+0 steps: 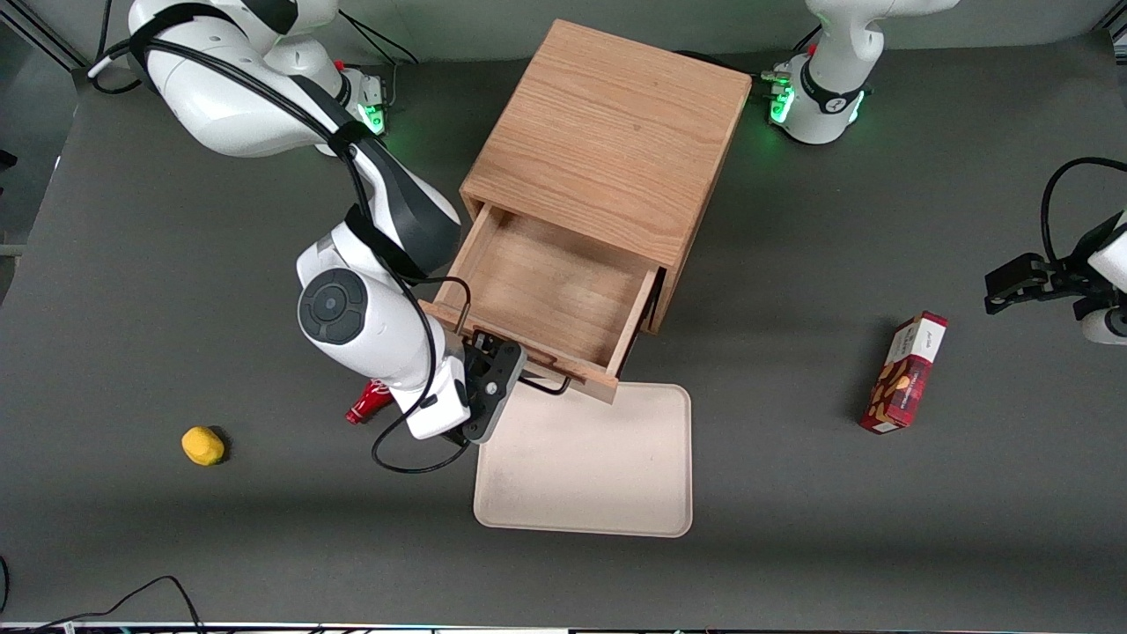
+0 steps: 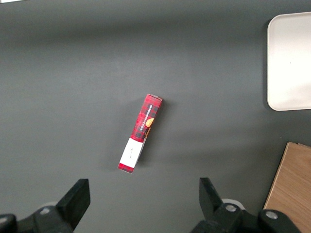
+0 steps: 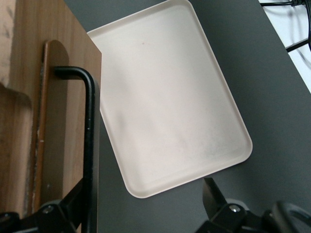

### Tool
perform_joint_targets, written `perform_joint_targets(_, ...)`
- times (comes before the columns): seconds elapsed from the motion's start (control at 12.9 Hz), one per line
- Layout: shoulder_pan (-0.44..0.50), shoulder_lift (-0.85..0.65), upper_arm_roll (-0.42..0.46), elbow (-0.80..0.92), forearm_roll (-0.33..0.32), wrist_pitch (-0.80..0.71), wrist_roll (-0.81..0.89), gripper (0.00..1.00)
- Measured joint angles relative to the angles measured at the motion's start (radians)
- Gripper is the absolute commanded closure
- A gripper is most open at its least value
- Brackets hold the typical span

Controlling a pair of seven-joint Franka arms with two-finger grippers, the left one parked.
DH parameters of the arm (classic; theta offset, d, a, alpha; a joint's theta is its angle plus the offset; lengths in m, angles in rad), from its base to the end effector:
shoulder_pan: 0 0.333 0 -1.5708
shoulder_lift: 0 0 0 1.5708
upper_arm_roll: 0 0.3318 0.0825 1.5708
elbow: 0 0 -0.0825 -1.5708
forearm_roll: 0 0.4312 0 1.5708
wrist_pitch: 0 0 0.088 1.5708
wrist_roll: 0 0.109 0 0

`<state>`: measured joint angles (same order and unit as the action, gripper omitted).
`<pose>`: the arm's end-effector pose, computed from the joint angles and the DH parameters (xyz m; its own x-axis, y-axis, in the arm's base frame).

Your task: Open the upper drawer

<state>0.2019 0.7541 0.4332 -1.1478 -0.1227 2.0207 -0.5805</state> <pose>0.7218 0.3902 0.3935 0.4225 0.8745 0.2381 0.9046 -0.4233 -0.0504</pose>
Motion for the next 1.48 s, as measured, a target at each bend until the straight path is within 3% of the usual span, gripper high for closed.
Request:
perform_joint_targets(0.31, 0.001, 0.000, 0.000, 0.004, 0.007, 0.000, 0.016, 0.00)
perform_joint_targets(0.62, 0.002, 0.000, 0.004, 0.020, 0.097, -0.027, 0.070, 0.00)
perform_joint_targets(0.86, -0.008, -0.019, 0.004, 0.045, 0.141, -0.144, 0.130, 0.00)
perform_joint_targets(1.17, -0.157, -0.181, 0.007, 0.063, 0.200, -0.314, 0.197, 0.00)
perform_joint_targets(1.32, -0.243, -0.283, 0.004, 0.060, 0.196, -0.399, 0.201, 0.00)
perform_joint_targets(1.48, -0.309, -0.397, -0.026, 0.018, 0.152, -0.436, 0.207, 0.00)
